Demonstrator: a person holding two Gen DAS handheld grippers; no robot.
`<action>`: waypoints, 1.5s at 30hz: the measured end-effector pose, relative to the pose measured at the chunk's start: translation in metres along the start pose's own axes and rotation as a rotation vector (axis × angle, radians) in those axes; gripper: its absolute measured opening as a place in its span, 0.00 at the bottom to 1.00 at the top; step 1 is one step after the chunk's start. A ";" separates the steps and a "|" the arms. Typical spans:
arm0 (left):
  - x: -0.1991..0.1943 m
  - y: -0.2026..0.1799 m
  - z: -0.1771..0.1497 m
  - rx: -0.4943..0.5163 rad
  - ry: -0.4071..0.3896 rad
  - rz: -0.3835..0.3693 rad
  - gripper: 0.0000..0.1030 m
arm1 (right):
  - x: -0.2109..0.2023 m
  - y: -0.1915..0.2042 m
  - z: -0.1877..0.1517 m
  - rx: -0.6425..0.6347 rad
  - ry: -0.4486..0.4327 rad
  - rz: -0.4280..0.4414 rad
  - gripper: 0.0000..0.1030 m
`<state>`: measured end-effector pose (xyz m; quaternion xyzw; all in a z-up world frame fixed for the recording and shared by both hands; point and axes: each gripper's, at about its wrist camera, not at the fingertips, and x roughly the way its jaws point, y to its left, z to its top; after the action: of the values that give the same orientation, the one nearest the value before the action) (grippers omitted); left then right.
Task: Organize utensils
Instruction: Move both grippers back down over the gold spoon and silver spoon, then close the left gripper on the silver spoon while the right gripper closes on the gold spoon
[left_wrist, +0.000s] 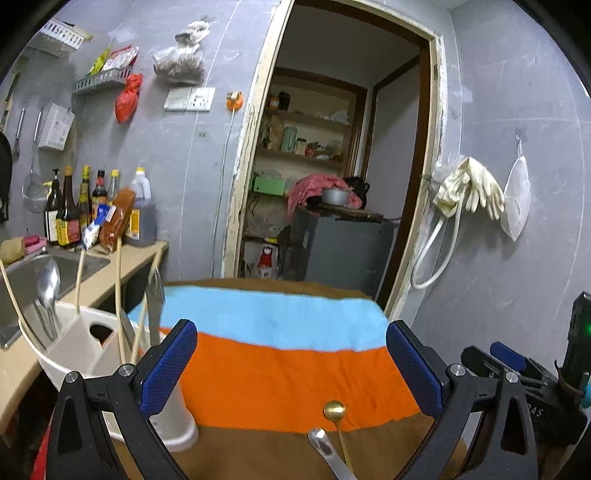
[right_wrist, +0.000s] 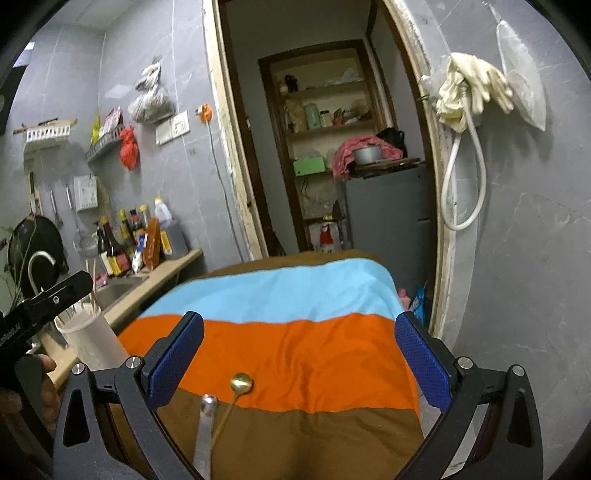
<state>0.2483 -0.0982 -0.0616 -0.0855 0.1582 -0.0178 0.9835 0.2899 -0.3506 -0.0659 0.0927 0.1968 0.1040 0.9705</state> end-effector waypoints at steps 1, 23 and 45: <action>0.003 0.000 -0.005 -0.002 0.017 0.006 1.00 | 0.005 -0.003 -0.003 -0.002 0.013 0.015 0.98; 0.073 0.003 -0.077 -0.057 0.383 -0.104 0.77 | 0.144 0.002 -0.067 0.002 0.426 0.350 0.45; 0.121 0.013 -0.105 -0.197 0.603 -0.274 0.20 | 0.197 0.046 -0.081 -0.134 0.640 0.549 0.17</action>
<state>0.3303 -0.1098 -0.1998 -0.1916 0.4297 -0.1587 0.8680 0.4274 -0.2486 -0.2002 0.0415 0.4490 0.3944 0.8007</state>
